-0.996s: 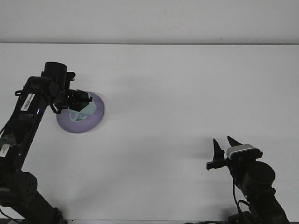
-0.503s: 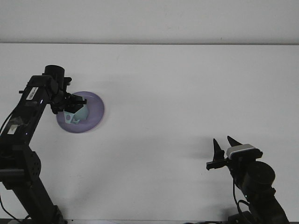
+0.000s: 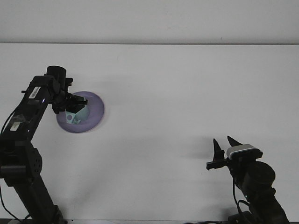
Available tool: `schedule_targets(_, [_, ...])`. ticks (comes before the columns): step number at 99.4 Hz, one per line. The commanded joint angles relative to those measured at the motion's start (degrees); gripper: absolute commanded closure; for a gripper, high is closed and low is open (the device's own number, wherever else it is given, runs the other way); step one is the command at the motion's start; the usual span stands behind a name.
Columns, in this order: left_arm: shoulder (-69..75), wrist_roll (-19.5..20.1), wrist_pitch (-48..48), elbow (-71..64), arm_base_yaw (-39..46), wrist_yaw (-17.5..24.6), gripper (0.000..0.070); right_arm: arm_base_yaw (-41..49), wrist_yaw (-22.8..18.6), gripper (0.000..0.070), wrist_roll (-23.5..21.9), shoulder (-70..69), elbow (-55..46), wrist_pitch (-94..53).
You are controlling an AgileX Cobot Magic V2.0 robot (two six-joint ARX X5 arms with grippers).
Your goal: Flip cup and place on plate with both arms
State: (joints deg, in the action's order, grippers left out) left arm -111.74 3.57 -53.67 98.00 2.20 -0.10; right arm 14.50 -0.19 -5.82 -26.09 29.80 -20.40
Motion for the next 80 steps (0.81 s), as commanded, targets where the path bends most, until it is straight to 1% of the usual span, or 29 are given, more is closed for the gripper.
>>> schedule_targets(1, [-1.1,1.1,-0.2,1.4,0.1,-0.2,0.0344,0.0,0.0,0.0363,-0.2,-0.2,0.3,0.6])
schedule_targets(4, [-1.1,1.7,-0.4,1.7,0.1,-0.2,0.0256,0.0,0.0,0.0363,-0.2,-0.2,0.3,0.6])
schedule_targets(6, [-1.1,1.9,-0.6,1.9,0.1,-0.2,0.0212,0.0,0.0,0.0363,-0.2,-0.2,0.3,0.6])
schedule_targets(8, [-1.1,2.1,-0.8,2.3,0.1,-0.2,0.0181,0.0,0.0,0.0363,-0.2,-0.2,0.3,0.6])
schedule_targets(11, [-1.1,2.0,-1.4,3.0,0.1,-0.2,0.0153,0.0,0.0,0.0363,-0.2,-0.2,0.3,0.6])
schedule_targets(20, [-1.0,1.9,-5.1,6.7,0.1,-0.2,0.0152,0.0,0.0,0.0363,-0.2,-0.2,0.3,0.6])
schedule_targets(29, [-0.1,0.5,-8.0,10.5,0.4,-0.1,0.0152,0.0,0.0,0.0363,-0.2,-0.2,0.3,0.6])
schedule_targets(51, [10.4,-1.0,-8.7,12.0,0.9,0.3,0.0163,0.0,0.0,0.0363,-0.2,-0.2,0.3,0.6])
schedule_targets(53, [11.7,-1.2,-8.7,12.0,0.9,0.3,0.0173,0.0,0.0,0.0363,-0.2,-0.2,0.3,0.6])
schedule_targets(55, [12.9,-1.3,-8.5,12.0,1.0,0.3,0.0198,0.0,0.0,0.0363,-0.2,-0.2,0.3,0.6])
schedule_targets(59, [15.5,-1.4,-8.4,12.0,1.1,0.3,0.0297,0.0,0.0,0.0368,-0.2,-0.2,0.3,0.6])
schedule_targets(60, [16.2,-1.4,-8.3,12.0,1.1,0.4,0.0311,0.0,0.1,0.0371,-0.2,-0.2,0.3,0.6])
schedule_targets(61, [16.8,-1.4,-8.3,12.0,1.1,0.4,0.0363,0.0,0.0,0.0376,-0.2,-0.2,0.3,0.6])
schedule_targets(65, [19.2,-1.4,-8.1,11.9,1.1,0.6,0.0506,0.0,0.0,0.0417,-0.2,-0.2,0.3,0.7])
schedule_targets(67, [20.5,-1.4,-8.1,11.9,1.1,0.6,0.0580,0.0,0.0,0.0452,-0.2,-0.2,0.3,0.7])
schedule_targets(71, [22.6,-1.4,-8.1,11.9,1.1,0.7,0.0689,0.0,0.0,0.0537,-0.2,-0.2,0.3,0.6])
schedule_targets(73, [23.7,-1.4,-8.0,11.8,1.1,0.7,0.0700,0.0,0.0,0.0581,-0.2,-0.2,0.3,0.6])
schedule_targets(75, [24.8,-1.4,-7.9,11.7,1.1,0.7,0.0685,0.0,0.0,0.0625,-0.2,-0.2,0.3,0.6])
schedule_targets(77, [25.8,-1.4,-7.7,11.6,1.1,0.7,0.0688,0.0,0.1,0.0664,-0.2,-0.2,0.3,0.7])
schedule_targets(79, [27.0,-1.4,-7.5,11.2,1.1,0.7,0.0688,0.0,0.0,0.0696,-0.2,-0.2,0.3,0.7])
schedule_targets(80, [27.6,-1.4,-7.3,11.0,1.1,0.7,0.0688,0.0,0.1,0.0700,-0.2,-0.2,0.3,0.7])
